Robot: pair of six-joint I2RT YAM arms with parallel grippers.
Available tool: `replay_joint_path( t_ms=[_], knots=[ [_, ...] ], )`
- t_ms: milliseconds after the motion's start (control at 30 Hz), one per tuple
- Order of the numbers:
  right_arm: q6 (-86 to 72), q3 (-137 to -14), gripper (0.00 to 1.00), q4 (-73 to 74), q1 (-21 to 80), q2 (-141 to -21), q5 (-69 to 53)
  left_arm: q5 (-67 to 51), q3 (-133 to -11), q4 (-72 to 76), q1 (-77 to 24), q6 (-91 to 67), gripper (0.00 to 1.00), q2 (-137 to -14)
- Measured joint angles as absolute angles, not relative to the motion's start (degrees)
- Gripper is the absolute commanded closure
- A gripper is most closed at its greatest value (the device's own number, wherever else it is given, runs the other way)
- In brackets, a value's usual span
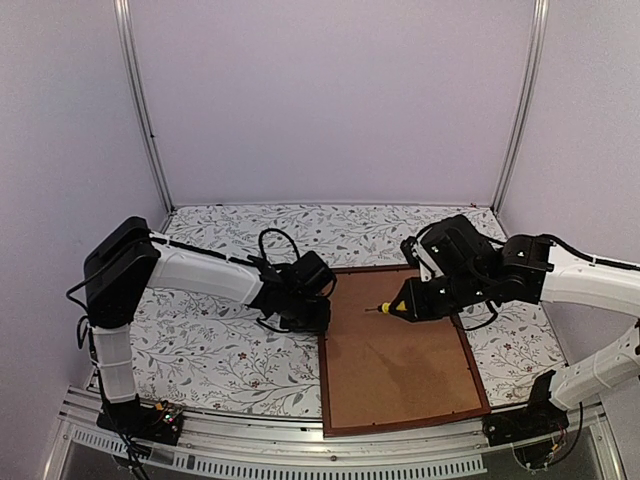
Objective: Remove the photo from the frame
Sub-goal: Move the photo frame to the center of the board, then hold the photo frame at the center of the board.
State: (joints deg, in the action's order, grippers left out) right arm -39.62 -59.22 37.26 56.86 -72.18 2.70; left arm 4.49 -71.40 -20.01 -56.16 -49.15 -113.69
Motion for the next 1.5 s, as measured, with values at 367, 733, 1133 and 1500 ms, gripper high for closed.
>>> replay_joint_path(
  t_ms=[367, 733, 1133, 1500],
  knots=[
    [-39.6, -59.1, 1.00, 34.6, 56.8, -76.3, -1.2, 2.2, -69.5, -20.1, -55.5, -47.4, 0.60, -111.1],
    [-38.1, -54.6, 1.00, 25.3, 50.7, -80.8, -14.7, -3.2, -62.8, -17.6, -53.0, -45.8, 0.60, -101.8],
    [-33.7, -50.1, 1.00, 16.7, 44.0, -85.0, -28.2, -14.5, -55.4, -10.2, -51.0, -47.1, 0.63, -99.4],
    [-32.2, -48.9, 1.00, 12.1, 41.6, -89.5, -33.6, -19.7, -54.7, -5.1, -50.5, -48.6, 0.71, -102.3]
  ],
)
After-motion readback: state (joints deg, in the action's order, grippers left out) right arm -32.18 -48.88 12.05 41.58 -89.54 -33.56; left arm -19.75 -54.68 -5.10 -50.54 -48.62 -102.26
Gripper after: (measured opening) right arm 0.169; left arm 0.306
